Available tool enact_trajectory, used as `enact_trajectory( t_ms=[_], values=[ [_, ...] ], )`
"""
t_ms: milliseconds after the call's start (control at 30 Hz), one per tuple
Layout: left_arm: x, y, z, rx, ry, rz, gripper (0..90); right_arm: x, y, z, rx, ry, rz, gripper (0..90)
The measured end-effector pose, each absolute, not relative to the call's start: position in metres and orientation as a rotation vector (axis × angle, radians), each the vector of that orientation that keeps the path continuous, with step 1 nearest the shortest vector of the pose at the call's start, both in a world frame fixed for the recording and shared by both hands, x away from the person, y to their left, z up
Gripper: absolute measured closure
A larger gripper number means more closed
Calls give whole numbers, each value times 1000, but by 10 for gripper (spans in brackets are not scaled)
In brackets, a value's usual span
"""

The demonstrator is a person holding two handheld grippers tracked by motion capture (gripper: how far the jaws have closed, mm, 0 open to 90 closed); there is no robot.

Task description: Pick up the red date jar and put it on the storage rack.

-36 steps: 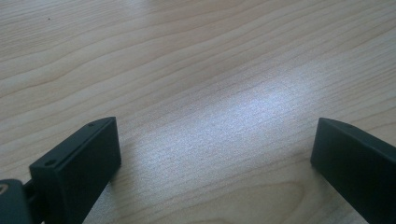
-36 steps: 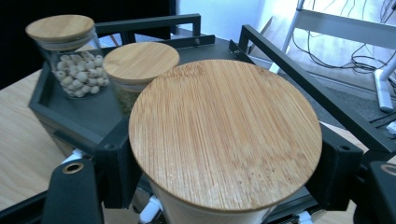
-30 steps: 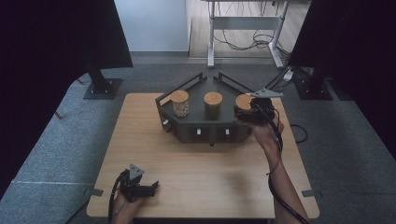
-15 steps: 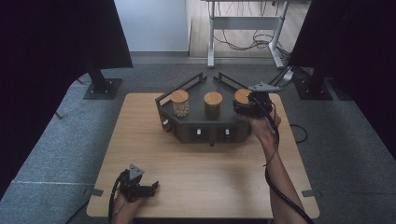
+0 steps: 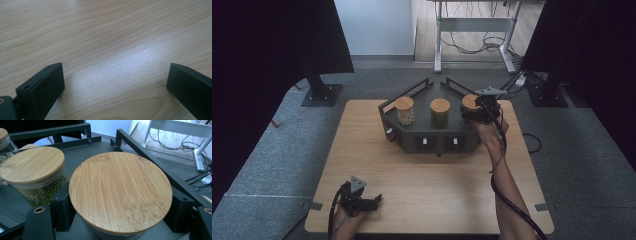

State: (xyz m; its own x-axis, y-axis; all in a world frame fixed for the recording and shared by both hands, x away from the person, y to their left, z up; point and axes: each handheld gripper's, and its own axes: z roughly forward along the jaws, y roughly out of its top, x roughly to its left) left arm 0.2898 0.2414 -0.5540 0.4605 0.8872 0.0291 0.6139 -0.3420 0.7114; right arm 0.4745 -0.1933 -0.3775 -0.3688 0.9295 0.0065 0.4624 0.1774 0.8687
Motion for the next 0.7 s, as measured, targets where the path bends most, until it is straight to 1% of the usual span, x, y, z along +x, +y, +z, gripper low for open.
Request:
enact_trajectory(
  t_ms=[500, 700],
  values=[
    [290, 241, -554, 2077, 1245, 556, 14, 482, -194, -395, 1345, 1920, 1103, 246],
    [290, 241, -554, 2078, 1244, 556, 14, 481, -196, -396, 1349, 1915, 1117, 246]
  ],
)
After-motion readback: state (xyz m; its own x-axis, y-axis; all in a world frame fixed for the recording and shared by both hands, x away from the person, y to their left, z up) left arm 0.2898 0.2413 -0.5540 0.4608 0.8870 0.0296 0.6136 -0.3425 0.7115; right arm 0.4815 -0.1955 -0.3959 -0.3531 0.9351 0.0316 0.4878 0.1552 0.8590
